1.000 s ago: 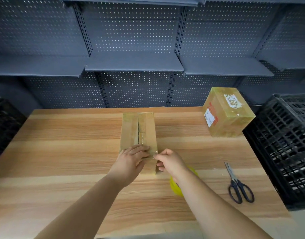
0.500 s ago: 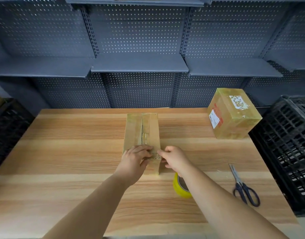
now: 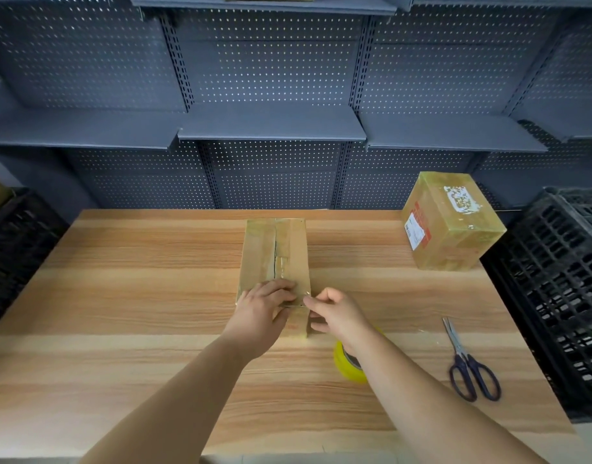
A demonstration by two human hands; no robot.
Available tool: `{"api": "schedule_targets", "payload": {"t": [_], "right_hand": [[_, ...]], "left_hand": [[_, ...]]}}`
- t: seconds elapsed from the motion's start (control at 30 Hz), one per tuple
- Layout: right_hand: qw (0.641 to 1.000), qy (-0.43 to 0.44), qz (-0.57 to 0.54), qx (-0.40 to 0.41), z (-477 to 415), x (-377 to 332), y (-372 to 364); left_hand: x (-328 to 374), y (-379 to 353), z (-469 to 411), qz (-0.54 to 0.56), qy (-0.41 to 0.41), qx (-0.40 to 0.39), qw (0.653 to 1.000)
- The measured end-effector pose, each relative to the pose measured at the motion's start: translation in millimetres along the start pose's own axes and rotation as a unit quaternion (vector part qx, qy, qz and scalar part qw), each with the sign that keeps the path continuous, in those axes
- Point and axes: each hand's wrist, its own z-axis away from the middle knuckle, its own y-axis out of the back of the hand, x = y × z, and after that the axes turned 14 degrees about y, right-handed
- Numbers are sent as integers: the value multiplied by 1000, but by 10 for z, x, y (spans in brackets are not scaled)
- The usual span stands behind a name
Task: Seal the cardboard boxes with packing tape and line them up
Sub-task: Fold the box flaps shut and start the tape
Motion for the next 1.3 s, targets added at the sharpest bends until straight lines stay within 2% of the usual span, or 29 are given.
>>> {"api": "schedule_targets", "payload": {"t": [0.1,0.27,0.37,0.47,0.53,0.63,0.73,0.8,1.0,1.07,1.13,1.2,1.3], "right_hand": [[996,4,-94,-7,68,66,42],[998,43,-50,16,86,99,-16],[993,5,-120,8,94,132,38],[983,-38,-181,17,64,143,69],[986,-56,-154,30,-9,86,50],[996,-63,-47,29,-128,-50,-11],[999,-40,8,19,-186,-121,-58],[999,-35,-2,23,-184,-139,-73],[997,-25,-67,1,-42,-47,-22],[999,-7,-30,19,-40,-30,-50],[998,15,46,47,-76,-46,-105],[995,23,75,66,-85,-73,-147],[998,-10,-15,59,-24,-53,-114]], "left_hand": [[11,14,24,2,-11,-5,1000],[14,-61,63,-69,-65,56,994],[30,-37,74,-108,-81,42,990],[-8,-51,139,-79,-79,14,994],[-28,-50,142,-101,-91,11,991],[-65,-3,114,-142,-111,-7,984],[-70,51,105,-83,-69,-53,993],[-61,70,48,-31,-31,-62,997],[-131,-41,-21,-3,-58,23,998],[-143,-74,-27,-21,-80,49,995],[-154,-78,-69,-45,-100,52,993],[-152,-64,-79,-47,-96,51,993],[-124,-77,-34,-22,-71,60,995]]}}
